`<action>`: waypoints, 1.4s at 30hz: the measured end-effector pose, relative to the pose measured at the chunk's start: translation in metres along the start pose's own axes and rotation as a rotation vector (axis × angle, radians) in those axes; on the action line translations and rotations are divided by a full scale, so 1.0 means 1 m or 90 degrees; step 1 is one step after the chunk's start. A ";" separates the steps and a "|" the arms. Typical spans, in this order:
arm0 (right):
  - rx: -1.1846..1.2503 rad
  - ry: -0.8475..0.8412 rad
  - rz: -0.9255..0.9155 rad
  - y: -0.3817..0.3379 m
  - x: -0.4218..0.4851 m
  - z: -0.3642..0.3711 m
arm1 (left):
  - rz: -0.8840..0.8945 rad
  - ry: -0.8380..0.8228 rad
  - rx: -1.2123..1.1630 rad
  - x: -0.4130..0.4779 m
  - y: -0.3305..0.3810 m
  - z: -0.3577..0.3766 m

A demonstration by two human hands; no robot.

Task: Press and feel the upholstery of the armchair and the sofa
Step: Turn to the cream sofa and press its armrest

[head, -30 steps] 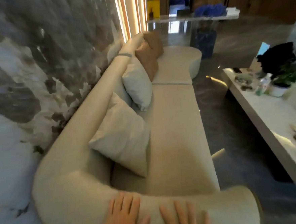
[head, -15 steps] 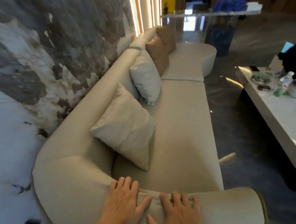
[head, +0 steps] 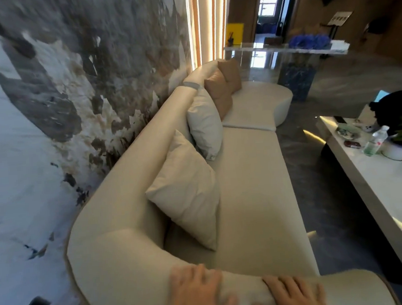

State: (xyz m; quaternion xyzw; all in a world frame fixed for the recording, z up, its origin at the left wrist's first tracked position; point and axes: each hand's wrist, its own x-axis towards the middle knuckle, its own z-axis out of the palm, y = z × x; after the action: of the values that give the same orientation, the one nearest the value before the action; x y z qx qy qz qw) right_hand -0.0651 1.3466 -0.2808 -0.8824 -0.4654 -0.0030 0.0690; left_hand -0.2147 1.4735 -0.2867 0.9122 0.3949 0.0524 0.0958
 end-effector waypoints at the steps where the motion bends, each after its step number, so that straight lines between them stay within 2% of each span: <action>1: -0.026 -0.054 -0.015 0.006 0.001 0.000 | -0.024 0.017 -0.011 -0.008 -0.017 -0.001; 3: -0.055 -0.171 0.026 0.013 0.009 0.009 | -0.040 0.054 -0.017 -0.024 -0.051 -0.001; 5: -0.053 -0.273 0.070 0.013 0.012 0.022 | 0.010 0.079 -0.018 -0.035 -0.076 0.001; 6: -0.053 -0.276 0.083 0.014 0.014 0.028 | 0.030 0.088 -0.013 -0.039 -0.083 0.002; 11: -0.064 -0.215 0.131 0.005 0.020 0.033 | 0.066 0.143 0.037 -0.038 -0.095 0.007; 17: -0.053 -0.171 0.202 -0.049 0.038 0.035 | 0.066 0.124 0.037 -0.023 -0.132 -0.014; 26: -0.040 -0.137 0.187 -0.104 0.065 0.052 | 0.124 0.184 -0.009 0.003 -0.202 -0.019; 31: -0.034 -0.105 0.150 -0.108 0.055 0.045 | 0.076 0.109 -0.027 -0.001 -0.199 -0.025; 36: -0.008 -0.115 0.110 -0.104 0.050 0.046 | -0.108 0.031 0.014 0.008 -0.169 -0.022; 38: -0.008 -0.112 0.102 -0.101 0.050 0.048 | -0.135 0.014 0.063 0.013 -0.155 -0.013; 42: -0.005 -0.115 0.097 -0.098 0.053 0.055 | -0.114 0.075 0.081 0.017 -0.161 0.000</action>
State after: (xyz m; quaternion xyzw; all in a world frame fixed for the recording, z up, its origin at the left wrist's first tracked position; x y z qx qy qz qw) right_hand -0.1186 1.4518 -0.3203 -0.9123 -0.4010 0.0798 0.0231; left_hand -0.3173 1.5939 -0.3216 0.8731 0.4820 0.0718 0.0185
